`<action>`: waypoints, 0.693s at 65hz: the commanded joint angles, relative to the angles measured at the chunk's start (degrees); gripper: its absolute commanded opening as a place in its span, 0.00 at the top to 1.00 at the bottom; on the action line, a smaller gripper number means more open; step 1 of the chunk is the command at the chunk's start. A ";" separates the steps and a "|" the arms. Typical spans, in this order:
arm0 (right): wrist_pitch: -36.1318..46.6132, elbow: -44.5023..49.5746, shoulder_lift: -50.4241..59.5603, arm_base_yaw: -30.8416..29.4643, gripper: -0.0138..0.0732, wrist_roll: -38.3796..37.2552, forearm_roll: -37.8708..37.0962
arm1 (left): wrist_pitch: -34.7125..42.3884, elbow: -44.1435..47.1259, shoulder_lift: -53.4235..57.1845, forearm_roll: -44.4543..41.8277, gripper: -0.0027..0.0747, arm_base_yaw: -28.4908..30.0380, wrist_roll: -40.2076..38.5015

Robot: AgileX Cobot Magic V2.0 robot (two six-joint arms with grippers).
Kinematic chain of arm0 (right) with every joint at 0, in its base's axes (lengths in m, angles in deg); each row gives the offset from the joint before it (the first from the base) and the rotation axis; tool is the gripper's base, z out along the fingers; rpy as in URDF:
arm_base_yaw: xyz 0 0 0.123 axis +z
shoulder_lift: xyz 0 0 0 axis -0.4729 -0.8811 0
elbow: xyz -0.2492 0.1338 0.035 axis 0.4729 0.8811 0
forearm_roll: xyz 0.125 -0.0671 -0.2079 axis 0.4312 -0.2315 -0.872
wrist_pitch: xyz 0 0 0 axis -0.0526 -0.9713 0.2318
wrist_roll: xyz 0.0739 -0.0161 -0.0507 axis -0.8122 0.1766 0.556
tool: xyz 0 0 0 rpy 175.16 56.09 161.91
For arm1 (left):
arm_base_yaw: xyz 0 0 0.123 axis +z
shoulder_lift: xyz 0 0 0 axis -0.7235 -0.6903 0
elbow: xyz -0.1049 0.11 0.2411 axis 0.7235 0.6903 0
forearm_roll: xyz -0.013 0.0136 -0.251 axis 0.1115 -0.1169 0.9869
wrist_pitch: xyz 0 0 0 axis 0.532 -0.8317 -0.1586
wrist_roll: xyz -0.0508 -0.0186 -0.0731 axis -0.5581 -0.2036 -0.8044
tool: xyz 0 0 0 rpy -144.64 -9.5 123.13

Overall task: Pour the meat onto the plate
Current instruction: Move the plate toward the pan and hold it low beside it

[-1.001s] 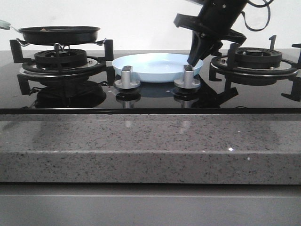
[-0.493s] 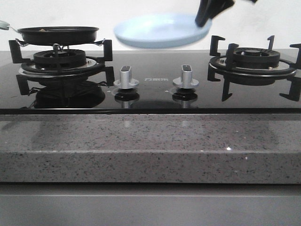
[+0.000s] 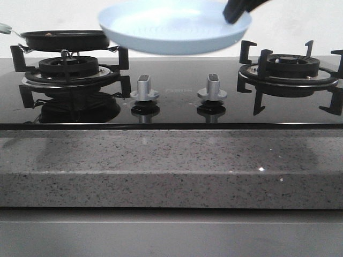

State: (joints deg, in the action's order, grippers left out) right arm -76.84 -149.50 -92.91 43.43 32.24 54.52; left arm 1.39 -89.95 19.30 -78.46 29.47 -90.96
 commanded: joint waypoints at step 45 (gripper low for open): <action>9.65 8.07 1.97 -0.08 0.98 0.96 2.26 | 3.41 -2.24 -4.00 -0.63 0.31 -0.41 0.04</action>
State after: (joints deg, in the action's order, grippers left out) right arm -69.66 -140.06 -93.19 43.40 32.67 54.78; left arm 1.12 -89.95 17.40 -78.71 29.47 -90.96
